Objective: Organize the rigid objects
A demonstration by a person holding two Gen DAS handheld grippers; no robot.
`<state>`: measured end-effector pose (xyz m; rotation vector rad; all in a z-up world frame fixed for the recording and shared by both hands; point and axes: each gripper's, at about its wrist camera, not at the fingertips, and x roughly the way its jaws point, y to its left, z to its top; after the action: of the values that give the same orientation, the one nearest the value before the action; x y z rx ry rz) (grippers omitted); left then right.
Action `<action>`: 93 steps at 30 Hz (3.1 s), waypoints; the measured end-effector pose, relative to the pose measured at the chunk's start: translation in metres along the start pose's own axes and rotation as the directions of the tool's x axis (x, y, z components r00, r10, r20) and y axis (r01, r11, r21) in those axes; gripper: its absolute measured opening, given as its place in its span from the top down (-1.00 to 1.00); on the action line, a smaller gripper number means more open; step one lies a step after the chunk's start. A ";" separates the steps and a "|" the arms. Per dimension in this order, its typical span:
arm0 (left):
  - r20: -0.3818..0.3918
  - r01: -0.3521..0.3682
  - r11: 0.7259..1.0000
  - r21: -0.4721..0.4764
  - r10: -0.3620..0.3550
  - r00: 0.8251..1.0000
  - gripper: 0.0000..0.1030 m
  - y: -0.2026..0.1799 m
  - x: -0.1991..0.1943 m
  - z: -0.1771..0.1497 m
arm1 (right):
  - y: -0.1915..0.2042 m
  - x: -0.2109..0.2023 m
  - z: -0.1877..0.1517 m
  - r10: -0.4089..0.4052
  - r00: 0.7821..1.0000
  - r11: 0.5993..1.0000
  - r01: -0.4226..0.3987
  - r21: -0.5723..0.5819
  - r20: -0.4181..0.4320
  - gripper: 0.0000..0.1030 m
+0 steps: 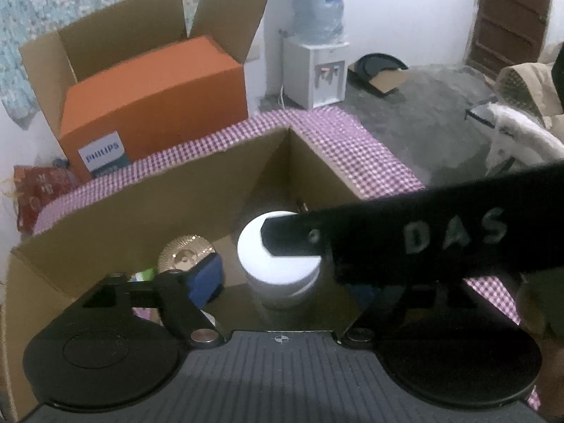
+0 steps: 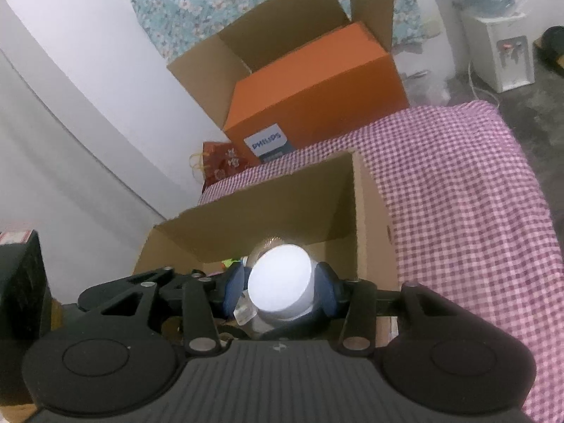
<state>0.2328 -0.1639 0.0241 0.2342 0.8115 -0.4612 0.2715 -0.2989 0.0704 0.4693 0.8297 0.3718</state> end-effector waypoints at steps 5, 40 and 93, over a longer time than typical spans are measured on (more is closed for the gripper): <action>0.044 0.001 1.000 0.009 -0.002 0.999 -0.76 -0.001 -0.030 -0.004 | 0.010 -0.032 -0.008 -0.003 0.995 1.000 0.005 -0.019 0.099 -0.24; 0.109 -0.198 0.947 -0.252 0.231 0.967 -0.99 0.029 -0.151 -0.105 | 0.086 -0.167 -0.136 -0.166 0.963 0.974 0.194 -0.120 0.215 -1.00; -0.003 -0.346 0.881 -0.324 0.365 0.931 -0.99 0.059 -0.134 -0.111 | 0.104 -0.054 -0.116 -0.330 0.930 0.898 0.362 -0.251 0.160 -1.00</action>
<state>0.1101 -0.0299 0.0505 0.0634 0.7534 0.0150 0.1346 -0.2090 0.0912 0.0738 0.7197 0.1236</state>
